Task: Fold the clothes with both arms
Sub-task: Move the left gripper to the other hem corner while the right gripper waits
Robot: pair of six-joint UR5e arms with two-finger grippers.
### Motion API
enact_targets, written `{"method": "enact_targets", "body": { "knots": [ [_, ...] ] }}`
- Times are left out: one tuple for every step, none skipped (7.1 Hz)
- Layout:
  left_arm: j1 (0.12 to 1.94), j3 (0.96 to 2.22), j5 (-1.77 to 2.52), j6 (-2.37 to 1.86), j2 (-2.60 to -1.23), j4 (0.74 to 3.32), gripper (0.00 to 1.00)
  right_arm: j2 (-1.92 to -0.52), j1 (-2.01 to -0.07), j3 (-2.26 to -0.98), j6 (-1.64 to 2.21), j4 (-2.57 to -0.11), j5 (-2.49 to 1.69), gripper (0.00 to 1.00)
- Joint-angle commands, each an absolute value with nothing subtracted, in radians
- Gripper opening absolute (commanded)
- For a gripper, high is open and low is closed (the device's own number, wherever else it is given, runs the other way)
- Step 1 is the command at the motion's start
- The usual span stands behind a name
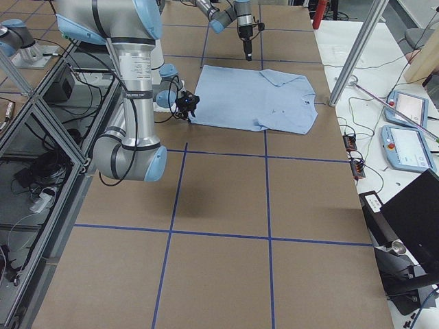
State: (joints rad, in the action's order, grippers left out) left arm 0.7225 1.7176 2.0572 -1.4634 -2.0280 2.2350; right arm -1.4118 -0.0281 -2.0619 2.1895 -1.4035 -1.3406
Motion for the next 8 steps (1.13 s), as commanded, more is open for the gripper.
{"method": "enact_targets", "body": {
  "knots": [
    [0.723, 1.718, 2.059, -1.466, -2.026, 2.235, 0.76, -1.416, -0.029, -2.069, 2.187, -1.404, -1.344, 0.0],
    [0.721, 1.727, 2.059, -1.485, -2.02, 2.232, 0.76, -1.416, -0.026, -2.075, 2.184, -1.405, -1.345, 0.0],
    [0.691, 1.785, 2.054, -1.582, -1.946, 2.23, 0.76, -1.416, -0.02, -2.095, 2.181, -1.405, -1.347, 0.0],
    [0.628, 1.822, 1.963, -1.633, -1.933, 2.209, 0.76, -1.433, -0.021, -2.135, 2.178, -1.408, -1.35, 0.0],
    [0.532, 1.924, 1.83, -1.634, -1.875, 2.045, 0.76, -1.477, -0.021, -2.172, 2.175, -1.41, -1.353, 0.0],
    [0.459, 2.013, 1.734, -1.638, -1.87, 1.875, 0.76, -1.492, -0.023, -2.18, 2.171, -1.41, -1.354, 0.0],
    [0.368, 2.051, 1.618, -1.693, -1.797, 1.838, 0.75, -1.5, -0.023, -2.204, 2.169, -1.41, -1.37, 0.0],
    [0.326, 2.052, 1.571, -1.727, -1.754, 1.838, 0.74, -1.515, -0.023, -2.213, 2.169, -1.411, -1.37, 0.0]
  ]
}}
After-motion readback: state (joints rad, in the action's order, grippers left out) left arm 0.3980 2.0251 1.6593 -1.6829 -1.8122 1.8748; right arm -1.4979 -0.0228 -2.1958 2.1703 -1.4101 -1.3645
